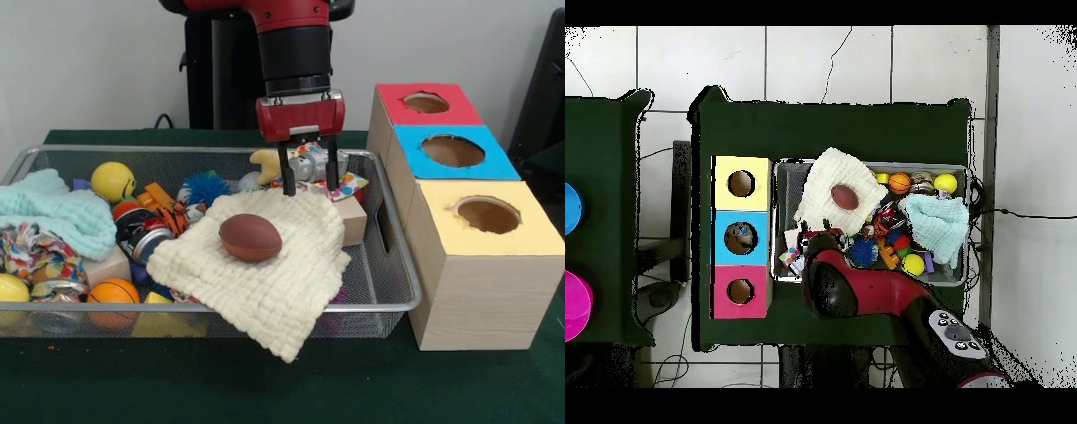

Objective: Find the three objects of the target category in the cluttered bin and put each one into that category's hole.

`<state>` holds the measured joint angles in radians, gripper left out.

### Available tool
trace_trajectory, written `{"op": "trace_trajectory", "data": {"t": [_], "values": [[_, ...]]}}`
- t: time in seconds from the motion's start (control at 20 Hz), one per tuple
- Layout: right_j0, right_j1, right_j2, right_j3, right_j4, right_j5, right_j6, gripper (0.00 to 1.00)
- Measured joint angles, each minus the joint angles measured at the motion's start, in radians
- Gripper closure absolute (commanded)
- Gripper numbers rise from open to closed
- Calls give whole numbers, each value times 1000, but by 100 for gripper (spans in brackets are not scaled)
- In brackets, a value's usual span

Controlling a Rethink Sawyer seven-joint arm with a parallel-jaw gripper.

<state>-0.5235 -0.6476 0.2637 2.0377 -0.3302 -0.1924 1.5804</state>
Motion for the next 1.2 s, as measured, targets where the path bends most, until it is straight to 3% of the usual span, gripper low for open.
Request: {"op": "trace_trajectory", "data": {"t": [0.75,1.2], "values": [[1,35,8,-164,-35,12,0,0],[4,118,-8,-231,-83,-33,0,0]]}}
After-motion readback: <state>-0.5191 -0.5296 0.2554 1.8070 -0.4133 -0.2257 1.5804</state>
